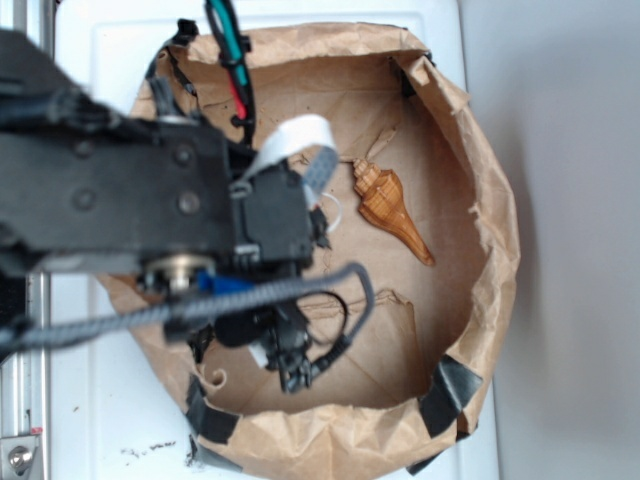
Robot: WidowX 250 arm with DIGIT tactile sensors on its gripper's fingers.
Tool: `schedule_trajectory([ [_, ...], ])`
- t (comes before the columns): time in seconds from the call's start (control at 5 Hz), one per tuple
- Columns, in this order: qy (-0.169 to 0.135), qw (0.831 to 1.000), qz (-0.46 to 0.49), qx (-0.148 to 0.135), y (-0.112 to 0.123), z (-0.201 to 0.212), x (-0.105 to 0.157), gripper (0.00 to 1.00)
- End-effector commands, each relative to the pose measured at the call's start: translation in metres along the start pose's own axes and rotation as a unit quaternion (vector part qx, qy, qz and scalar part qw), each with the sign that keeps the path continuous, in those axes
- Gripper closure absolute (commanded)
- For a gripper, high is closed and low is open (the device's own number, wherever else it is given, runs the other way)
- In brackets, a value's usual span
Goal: Grab the gray animal.
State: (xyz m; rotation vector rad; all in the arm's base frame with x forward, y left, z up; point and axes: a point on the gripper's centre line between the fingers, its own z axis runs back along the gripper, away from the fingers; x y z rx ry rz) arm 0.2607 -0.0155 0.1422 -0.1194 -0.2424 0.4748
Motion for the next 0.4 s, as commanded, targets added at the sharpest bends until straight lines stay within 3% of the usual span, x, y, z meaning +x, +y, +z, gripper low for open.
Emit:
schedule_trajectory([
  [0.0,-0.032,0.999,0.017,-0.017,-0.0257,0.0327,0.0305,1.0],
  [0.2,-0.064,0.998,0.005,0.002,-0.031,0.0278,0.0356,1.0],
])
